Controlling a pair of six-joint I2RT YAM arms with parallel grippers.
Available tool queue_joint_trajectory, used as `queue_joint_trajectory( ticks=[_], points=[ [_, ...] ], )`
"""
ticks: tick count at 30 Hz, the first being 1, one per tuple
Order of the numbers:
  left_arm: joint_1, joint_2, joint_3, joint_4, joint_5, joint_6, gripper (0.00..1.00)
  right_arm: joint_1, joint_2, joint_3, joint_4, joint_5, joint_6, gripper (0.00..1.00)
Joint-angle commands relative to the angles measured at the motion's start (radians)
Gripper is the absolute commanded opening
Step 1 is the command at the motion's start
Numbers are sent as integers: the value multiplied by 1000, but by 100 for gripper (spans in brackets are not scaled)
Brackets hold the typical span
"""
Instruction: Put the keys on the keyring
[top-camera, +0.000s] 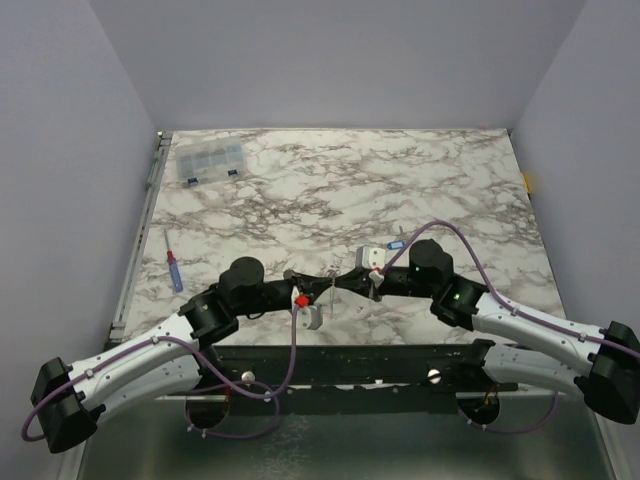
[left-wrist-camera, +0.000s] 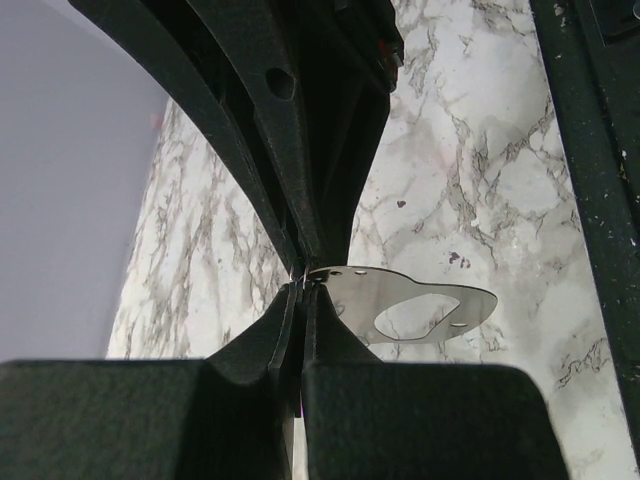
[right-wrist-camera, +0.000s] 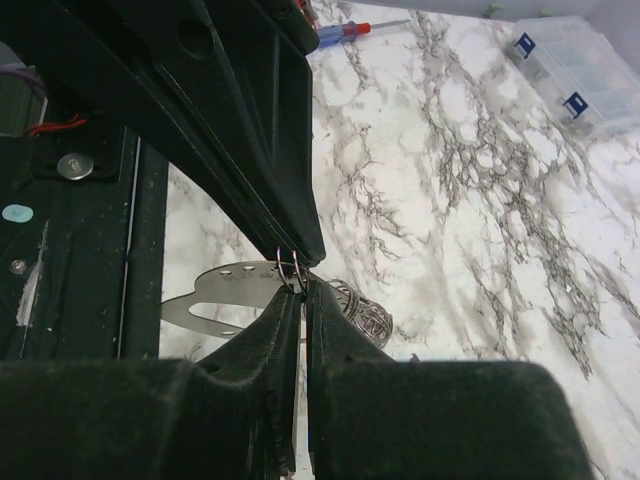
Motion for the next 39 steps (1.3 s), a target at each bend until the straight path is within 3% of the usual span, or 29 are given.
queue_joint_trajectory(
  ticks=[1, 12, 19, 21, 25, 27, 29, 32, 34, 39],
  points=[
    [0, -5, -17, 83, 30, -20, 0, 26, -11, 23, 69, -43, 25, 1],
    [17, -50, -49, 141, 33, -85, 21, 25, -74, -30, 140, -51, 39, 1],
    [40, -67, -58, 169, 25, -125, 23, 25, -81, -37, 146, -51, 38, 1],
    [45, -66, -60, 176, 24, -135, 23, 26, -83, -38, 152, -52, 39, 1],
    [54, -65, -67, 199, 21, -143, 2, 25, -85, -42, 163, -69, 43, 1],
    [57, -60, -71, 212, 9, -147, 0, 26, -80, -42, 167, -79, 54, 1],
    [58, -58, -74, 226, 7, -153, 0, 27, -73, -39, 166, -82, 63, 7],
    [62, -55, -80, 251, 5, -167, 0, 26, -61, -36, 162, -84, 70, 28],
    [64, -51, -81, 263, -5, -179, 0, 26, -56, -31, 160, -85, 71, 36],
    [67, -39, -80, 274, 3, -192, 0, 25, -52, -23, 160, -76, 67, 40]
  ],
)
